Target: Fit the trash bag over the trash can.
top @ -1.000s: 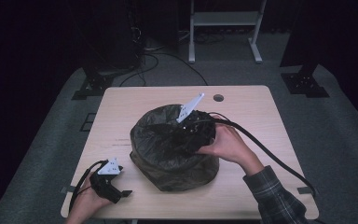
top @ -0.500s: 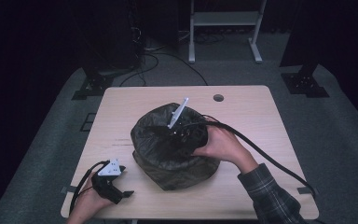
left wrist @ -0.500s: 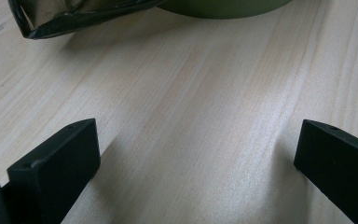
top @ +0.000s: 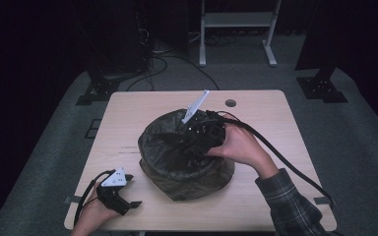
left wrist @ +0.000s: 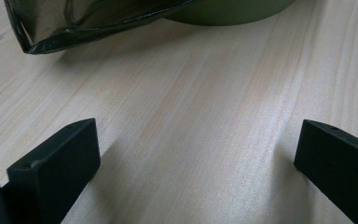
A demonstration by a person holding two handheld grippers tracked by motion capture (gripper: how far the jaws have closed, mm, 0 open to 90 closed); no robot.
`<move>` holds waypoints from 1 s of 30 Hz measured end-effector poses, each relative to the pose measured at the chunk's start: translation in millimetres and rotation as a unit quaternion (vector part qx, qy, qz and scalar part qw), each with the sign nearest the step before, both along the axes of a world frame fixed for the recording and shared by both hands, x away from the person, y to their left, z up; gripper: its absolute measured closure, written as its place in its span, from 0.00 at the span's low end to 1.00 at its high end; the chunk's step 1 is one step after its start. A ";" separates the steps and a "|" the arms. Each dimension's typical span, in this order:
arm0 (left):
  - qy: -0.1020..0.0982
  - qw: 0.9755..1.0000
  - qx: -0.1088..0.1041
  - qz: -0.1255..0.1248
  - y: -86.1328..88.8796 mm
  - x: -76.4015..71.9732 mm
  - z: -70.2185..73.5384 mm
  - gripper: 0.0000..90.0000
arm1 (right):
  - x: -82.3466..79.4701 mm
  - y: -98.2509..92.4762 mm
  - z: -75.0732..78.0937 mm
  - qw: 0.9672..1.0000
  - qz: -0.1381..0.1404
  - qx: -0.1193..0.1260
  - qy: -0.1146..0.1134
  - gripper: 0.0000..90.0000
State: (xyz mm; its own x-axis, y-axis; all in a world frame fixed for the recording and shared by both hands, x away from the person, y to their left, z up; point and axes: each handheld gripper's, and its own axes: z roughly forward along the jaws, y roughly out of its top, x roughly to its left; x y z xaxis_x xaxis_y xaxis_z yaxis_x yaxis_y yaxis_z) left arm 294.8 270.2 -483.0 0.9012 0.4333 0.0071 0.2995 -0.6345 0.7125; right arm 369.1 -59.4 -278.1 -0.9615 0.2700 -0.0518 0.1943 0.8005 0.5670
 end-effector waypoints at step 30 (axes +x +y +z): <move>0.000 1.000 0.001 -0.002 0.0 0.3 0.0 0.00 | 21.2 83.8 -38.0 0.998 0.037 -0.045 0.038 0.10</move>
